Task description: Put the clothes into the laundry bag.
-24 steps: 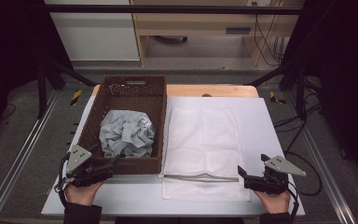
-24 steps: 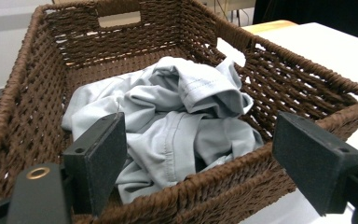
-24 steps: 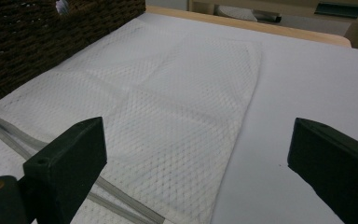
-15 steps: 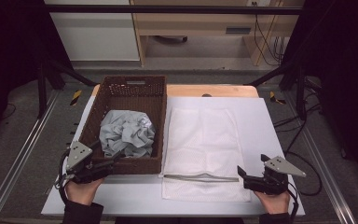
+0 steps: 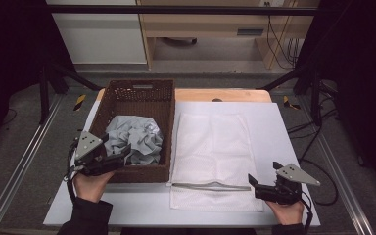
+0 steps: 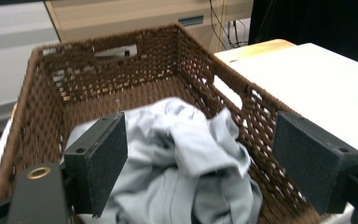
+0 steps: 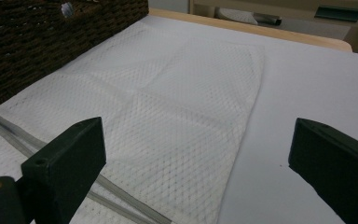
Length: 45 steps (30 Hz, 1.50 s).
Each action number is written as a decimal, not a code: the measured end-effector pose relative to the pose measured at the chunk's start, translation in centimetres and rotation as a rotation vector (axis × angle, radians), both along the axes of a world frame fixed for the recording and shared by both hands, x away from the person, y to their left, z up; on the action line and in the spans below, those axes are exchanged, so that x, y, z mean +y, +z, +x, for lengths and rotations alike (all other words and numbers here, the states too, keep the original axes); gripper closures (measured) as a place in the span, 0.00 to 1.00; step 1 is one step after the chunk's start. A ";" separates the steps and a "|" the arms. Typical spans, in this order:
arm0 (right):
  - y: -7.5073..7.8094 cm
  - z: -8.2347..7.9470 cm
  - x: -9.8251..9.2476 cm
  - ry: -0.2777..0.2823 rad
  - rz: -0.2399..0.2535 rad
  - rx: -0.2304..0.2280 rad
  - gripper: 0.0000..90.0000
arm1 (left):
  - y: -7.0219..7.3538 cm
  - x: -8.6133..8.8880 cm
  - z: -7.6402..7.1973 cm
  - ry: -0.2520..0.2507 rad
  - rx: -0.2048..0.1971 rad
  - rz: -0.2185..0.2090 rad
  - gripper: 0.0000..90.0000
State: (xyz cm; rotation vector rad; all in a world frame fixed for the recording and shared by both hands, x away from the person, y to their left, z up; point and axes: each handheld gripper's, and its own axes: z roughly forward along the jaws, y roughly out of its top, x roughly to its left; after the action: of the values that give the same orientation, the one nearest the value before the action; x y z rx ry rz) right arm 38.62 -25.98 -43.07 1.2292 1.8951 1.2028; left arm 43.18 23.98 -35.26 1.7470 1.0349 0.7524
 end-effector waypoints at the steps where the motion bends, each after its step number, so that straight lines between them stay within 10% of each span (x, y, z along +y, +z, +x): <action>1: 0.0 0.0 0.0 0.000 0.000 -0.001 0.05 | 0.3 -0.2 0.5 -0.006 -0.005 0.012 0.20; 15: 0.0 0.1 -0.1 -0.009 -0.003 0.005 0.04 | 1.5 -2.2 5.8 0.016 0.044 0.194 0.19; 21: 0.0 0.1 -0.1 -0.016 -0.001 0.003 0.03 | 1.1 -2.5 8.1 0.022 0.093 0.191 0.18; 45: -0.4 0.4 -0.5 -0.016 -0.006 0.031 0.03 | -5.2 -3.3 12.9 -0.039 0.438 0.317 0.19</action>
State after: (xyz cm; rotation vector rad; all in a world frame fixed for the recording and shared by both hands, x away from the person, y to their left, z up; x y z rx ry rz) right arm 38.99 -26.48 -43.48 1.2639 1.9061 1.1753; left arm 56.06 20.65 -40.42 2.2663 1.2126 0.5386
